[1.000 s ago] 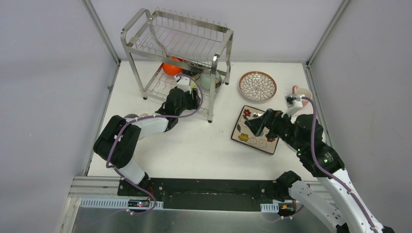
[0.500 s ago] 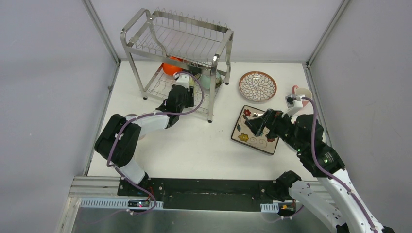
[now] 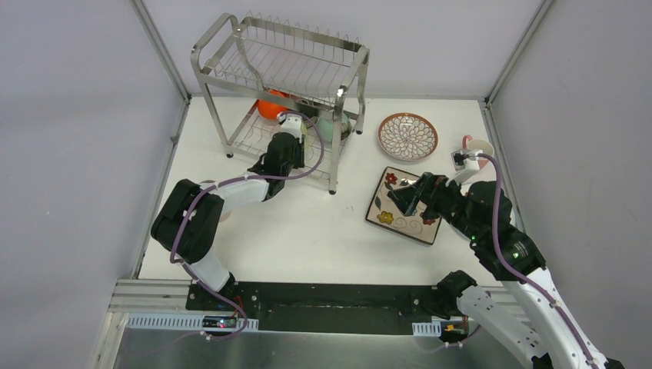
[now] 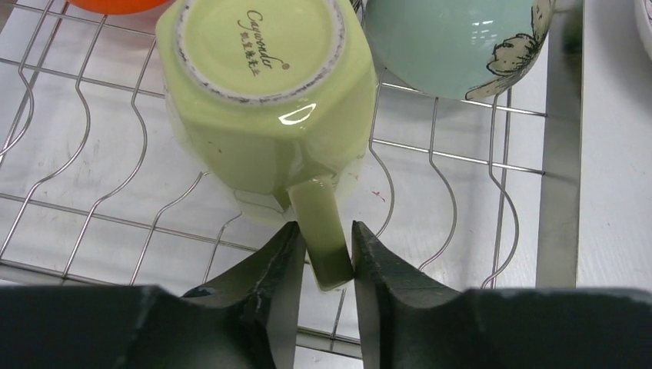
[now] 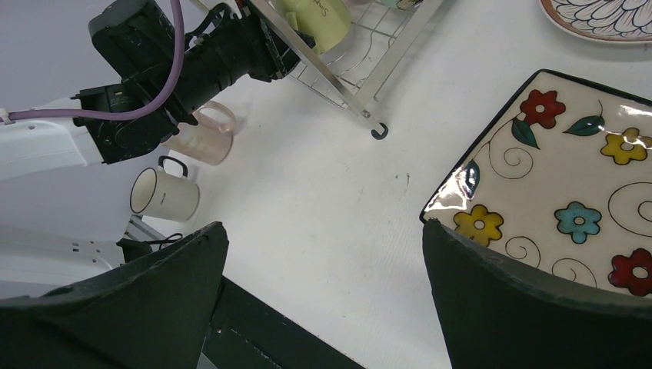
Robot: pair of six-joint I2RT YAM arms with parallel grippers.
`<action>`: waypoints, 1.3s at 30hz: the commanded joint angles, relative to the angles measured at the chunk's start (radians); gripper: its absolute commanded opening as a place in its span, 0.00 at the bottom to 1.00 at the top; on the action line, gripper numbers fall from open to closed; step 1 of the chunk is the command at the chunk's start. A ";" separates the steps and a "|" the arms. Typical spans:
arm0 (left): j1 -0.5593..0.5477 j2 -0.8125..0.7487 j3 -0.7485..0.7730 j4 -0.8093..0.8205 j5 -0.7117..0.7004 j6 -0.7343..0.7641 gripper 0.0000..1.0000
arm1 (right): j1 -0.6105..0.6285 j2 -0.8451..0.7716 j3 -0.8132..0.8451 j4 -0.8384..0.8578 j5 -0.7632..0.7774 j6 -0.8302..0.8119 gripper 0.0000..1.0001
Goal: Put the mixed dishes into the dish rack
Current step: Adjust the cup in the dish rack.
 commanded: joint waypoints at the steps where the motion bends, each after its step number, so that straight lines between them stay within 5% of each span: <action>1: -0.003 -0.012 0.013 0.002 0.016 0.032 0.27 | 0.002 -0.013 0.002 0.026 0.014 -0.012 1.00; 12: 0.016 -0.065 -0.037 0.043 0.087 0.013 0.11 | 0.003 -0.017 0.002 0.028 0.010 -0.009 1.00; 31: 0.022 -0.055 -0.044 0.149 0.232 -0.045 0.07 | 0.002 -0.011 -0.001 0.030 0.012 -0.008 1.00; 39: 0.025 -0.062 -0.049 0.140 0.189 -0.047 0.03 | 0.002 -0.011 0.002 0.031 0.011 -0.009 1.00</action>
